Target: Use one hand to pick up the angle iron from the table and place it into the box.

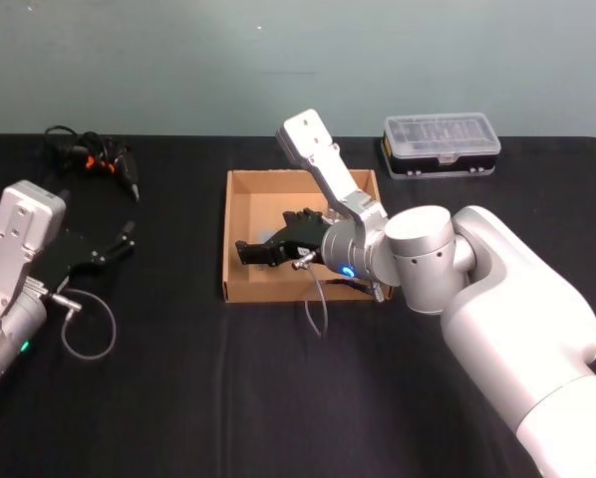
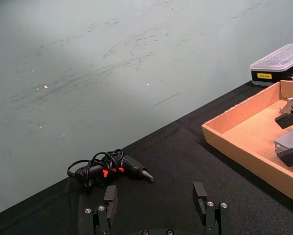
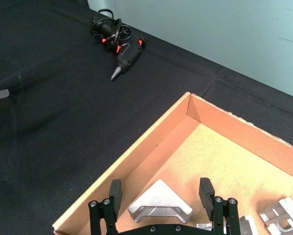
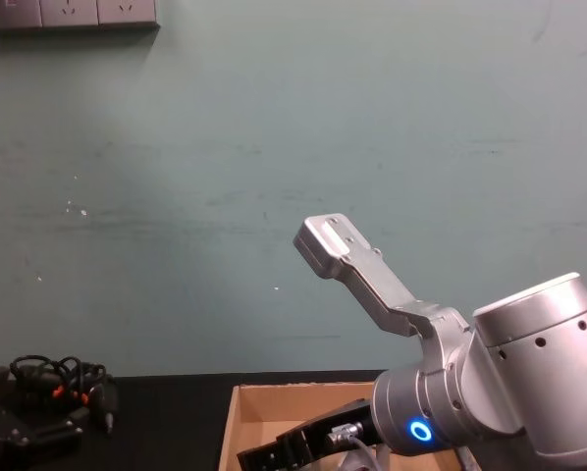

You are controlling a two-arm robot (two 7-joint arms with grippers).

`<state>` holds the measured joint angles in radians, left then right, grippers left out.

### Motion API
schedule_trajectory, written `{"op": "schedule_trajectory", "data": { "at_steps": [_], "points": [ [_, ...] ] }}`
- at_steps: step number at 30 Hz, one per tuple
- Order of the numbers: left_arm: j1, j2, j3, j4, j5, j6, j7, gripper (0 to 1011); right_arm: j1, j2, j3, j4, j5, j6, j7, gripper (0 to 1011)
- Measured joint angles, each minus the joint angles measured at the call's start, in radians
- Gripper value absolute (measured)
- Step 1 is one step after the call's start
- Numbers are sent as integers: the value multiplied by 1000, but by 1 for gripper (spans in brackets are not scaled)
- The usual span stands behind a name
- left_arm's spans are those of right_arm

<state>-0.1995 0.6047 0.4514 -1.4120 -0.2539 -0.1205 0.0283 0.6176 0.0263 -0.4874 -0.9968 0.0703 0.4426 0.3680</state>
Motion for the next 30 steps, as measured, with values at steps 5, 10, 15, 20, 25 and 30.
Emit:
{"op": "schedule_trajectory", "data": {
  "at_steps": [5, 10, 15, 20, 25, 30],
  "points": [
    [0, 0, 0, 0, 0, 0, 0, 1011, -1, 0, 0, -1, 0, 0, -1, 1004],
    [0, 0, 0, 0, 0, 0, 0, 1011, -24, 9, 2, -45, -5, -8, -11, 1004],
    [0, 0, 0, 0, 0, 0, 0, 1011, -62, 27, 3, -112, -18, -24, -28, 1004],
    [0, 0, 0, 0, 0, 0, 0, 1011, -124, 58, 18, -206, -25, -66, -42, 1004],
    [0, 0, 0, 0, 0, 0, 0, 1011, -192, 92, 44, -295, -19, -131, -50, 1004],
    [0, 0, 0, 0, 0, 0, 0, 1011, -265, 134, 71, -386, -3, -202, -50, 1004]
  ]
}}
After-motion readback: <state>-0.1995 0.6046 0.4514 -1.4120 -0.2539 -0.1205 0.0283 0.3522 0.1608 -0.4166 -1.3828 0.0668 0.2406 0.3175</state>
